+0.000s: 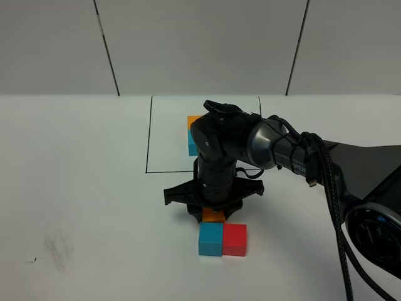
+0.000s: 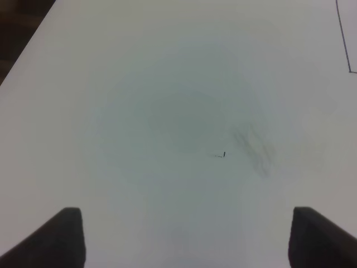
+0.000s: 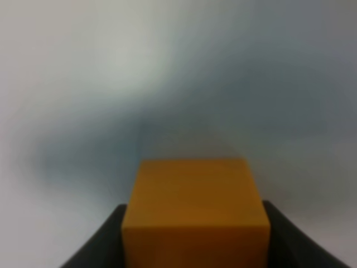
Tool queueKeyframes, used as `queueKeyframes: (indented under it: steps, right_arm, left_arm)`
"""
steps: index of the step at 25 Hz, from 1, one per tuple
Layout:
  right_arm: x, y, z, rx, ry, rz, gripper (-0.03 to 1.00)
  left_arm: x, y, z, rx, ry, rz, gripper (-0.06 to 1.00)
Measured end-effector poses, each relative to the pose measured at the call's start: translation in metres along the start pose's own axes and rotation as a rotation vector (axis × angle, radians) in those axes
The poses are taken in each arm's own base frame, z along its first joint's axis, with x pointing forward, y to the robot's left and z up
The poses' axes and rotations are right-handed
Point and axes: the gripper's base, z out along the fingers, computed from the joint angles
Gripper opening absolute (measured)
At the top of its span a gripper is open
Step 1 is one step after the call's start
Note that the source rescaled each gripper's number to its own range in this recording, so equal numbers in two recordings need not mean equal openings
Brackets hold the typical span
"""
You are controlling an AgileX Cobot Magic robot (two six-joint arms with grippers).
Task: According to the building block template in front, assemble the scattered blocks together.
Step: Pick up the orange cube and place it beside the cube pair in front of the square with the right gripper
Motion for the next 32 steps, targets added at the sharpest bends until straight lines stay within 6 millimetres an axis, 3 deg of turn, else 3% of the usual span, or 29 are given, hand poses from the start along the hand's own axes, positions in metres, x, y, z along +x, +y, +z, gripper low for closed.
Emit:
queueKeyframes:
  steps: [13,32]
  right_arm:
    - [0.0023,-0.0041,-0.0002,0.056,0.018,0.022,0.00]
    - [0.0041,0.0017,-0.0001,-0.007,0.038,0.069,0.00]
  left_arm:
    - [0.0000,0.0000,0.0000,0.000,0.000,0.000,0.82]
    - [-0.0003,0.0016,0.0000,-0.018,-0.003,0.010,0.82]
